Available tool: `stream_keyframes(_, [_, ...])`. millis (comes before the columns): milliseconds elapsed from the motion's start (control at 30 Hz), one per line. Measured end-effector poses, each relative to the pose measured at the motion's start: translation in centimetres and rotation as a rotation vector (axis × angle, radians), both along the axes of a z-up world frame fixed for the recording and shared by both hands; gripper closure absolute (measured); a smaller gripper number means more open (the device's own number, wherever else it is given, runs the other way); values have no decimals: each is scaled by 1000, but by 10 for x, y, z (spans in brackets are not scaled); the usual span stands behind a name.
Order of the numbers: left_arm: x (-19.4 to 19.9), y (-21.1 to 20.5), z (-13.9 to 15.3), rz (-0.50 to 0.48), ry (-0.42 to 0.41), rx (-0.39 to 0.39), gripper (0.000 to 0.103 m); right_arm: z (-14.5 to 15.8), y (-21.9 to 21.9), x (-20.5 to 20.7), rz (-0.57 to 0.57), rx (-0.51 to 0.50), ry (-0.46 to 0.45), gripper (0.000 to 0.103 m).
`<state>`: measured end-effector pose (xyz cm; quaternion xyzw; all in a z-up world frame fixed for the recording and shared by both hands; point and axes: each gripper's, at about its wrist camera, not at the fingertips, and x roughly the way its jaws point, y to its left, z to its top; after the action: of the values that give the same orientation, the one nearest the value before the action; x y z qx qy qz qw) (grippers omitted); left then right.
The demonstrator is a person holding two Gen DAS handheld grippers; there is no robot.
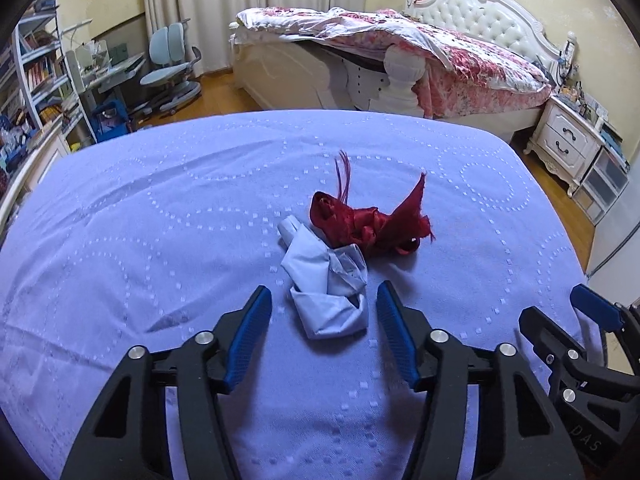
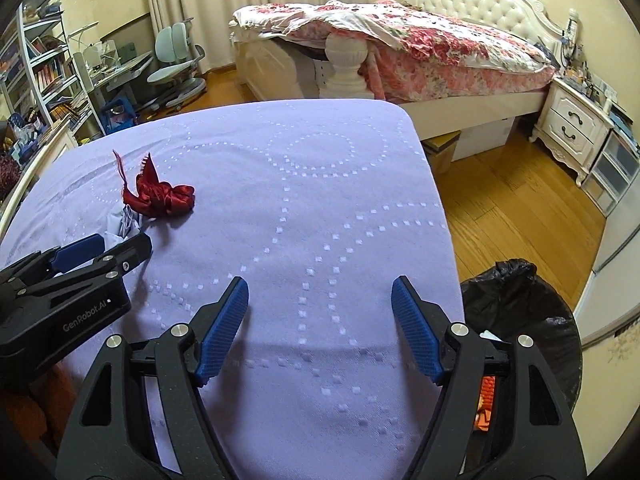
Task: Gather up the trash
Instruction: 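Grasp the white-blue paper with the left tool while the right tool grasps the red cloth, then carry the white-blue paper and red cloth over the black trash bin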
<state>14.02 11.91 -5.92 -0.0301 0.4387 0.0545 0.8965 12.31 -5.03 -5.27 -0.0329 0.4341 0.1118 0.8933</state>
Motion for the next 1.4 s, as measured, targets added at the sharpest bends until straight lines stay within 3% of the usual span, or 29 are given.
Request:
stream_keyframes(100, [1, 1, 0, -24, -10, 14, 63, 0, 5, 2, 8, -1, 1, 30])
stream_keyframes(333, [-10, 18, 2, -35, -23, -14, 64, -1, 20, 4, 43, 1, 5, 30])
stream_keyframes(700, [-21, 78, 2, 66, -21, -13, 64, -5, 80, 10, 146, -5, 13, 25])
stream_keyframes(1100, [-17, 102, 2, 98, -30, -38, 64, -8, 128, 37, 142, -34, 11, 25])
stream_keyframes(1167, [-16, 105, 2, 105, -32, -45, 64, -8, 130, 36, 134, -37, 7, 28])
stream_keyframes(1233, [-15, 107, 2, 108, -31, -51, 64, -7, 129, 36, 133, -38, 0, 44])
stream_keyframes(1400, [-19, 104, 3, 98, -35, -37, 64, -5, 122, 35, 145, -32, -2, 62])
